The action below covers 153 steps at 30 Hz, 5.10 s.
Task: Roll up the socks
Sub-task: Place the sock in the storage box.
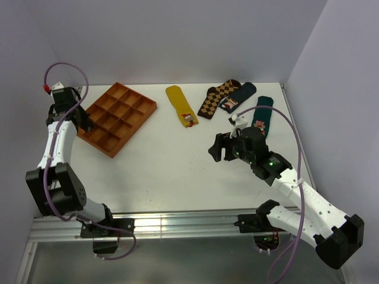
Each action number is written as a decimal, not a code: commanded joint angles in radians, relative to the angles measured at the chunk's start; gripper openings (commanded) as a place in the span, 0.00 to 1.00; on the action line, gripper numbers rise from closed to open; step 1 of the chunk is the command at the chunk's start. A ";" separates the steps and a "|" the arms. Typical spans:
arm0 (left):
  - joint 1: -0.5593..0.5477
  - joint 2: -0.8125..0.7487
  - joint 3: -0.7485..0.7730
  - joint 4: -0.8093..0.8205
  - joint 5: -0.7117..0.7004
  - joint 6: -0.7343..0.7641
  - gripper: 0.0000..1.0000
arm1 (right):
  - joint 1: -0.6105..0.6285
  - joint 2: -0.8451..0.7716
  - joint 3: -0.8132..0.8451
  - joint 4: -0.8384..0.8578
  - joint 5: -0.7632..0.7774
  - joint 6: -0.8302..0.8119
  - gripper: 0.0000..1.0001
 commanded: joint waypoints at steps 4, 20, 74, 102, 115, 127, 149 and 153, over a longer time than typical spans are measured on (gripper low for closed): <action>0.119 0.117 0.064 0.138 0.135 0.299 0.00 | 0.005 -0.012 0.010 -0.002 0.026 -0.040 0.81; 0.199 0.292 0.069 0.327 0.319 0.603 0.00 | 0.003 0.106 0.042 -0.020 0.006 -0.066 0.78; 0.207 0.559 0.107 0.255 0.256 0.637 0.00 | -0.005 0.216 0.101 -0.028 0.015 -0.098 0.74; 0.205 0.751 0.365 0.004 0.187 0.522 0.41 | -0.005 0.216 0.089 -0.017 0.018 -0.103 0.74; 0.205 0.554 0.368 0.093 0.202 0.462 0.51 | -0.005 0.204 0.084 -0.016 0.004 -0.101 0.74; 0.205 0.570 0.379 0.162 0.224 0.413 0.43 | -0.005 0.204 0.081 -0.017 0.006 -0.100 0.74; 0.205 0.702 0.379 0.070 0.169 0.384 0.37 | -0.005 0.228 0.092 -0.023 -0.011 -0.092 0.71; 0.205 0.596 0.412 0.067 0.186 0.350 0.43 | -0.005 0.216 0.096 -0.028 -0.016 -0.089 0.71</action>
